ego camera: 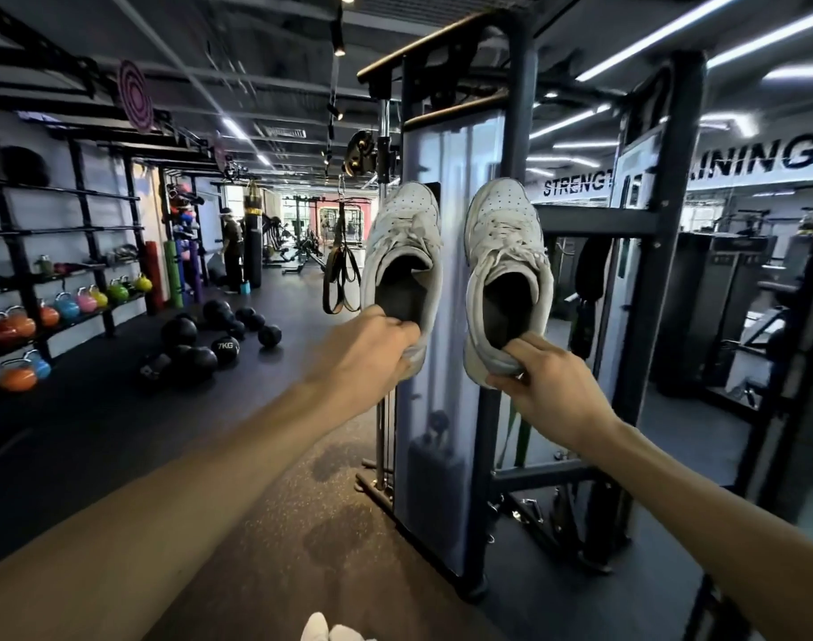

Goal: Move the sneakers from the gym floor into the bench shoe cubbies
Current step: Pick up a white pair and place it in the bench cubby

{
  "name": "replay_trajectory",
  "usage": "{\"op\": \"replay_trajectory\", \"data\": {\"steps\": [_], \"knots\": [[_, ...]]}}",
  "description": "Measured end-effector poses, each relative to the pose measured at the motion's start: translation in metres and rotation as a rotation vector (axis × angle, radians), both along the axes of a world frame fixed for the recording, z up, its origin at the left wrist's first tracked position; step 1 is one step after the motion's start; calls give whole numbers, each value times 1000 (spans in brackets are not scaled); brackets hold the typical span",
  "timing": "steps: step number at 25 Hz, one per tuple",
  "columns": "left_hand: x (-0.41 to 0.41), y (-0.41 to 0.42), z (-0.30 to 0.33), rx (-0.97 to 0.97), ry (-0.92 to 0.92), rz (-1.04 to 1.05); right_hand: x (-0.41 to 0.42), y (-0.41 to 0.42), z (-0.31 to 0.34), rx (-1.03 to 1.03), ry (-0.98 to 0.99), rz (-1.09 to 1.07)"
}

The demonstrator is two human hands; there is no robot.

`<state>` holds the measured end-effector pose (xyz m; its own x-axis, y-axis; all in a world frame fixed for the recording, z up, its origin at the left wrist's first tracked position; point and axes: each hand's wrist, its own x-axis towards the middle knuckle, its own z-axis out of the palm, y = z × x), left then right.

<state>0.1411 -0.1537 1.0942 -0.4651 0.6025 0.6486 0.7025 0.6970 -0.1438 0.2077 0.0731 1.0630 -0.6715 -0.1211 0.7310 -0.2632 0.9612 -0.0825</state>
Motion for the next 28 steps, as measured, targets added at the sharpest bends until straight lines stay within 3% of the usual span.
{"op": "replay_trajectory", "data": {"steps": [11, 18, 28], "knots": [[184, 64, 9, 11, 36, -302, 247, 39, 8, 8, -3, -253], [327, 97, 4, 21, -90, -547, 430, 32, -2, -61, -23, -486], [561, 232, 19, 25, -88, -929, 723, 86, 12, -12, -7, -888]]}}
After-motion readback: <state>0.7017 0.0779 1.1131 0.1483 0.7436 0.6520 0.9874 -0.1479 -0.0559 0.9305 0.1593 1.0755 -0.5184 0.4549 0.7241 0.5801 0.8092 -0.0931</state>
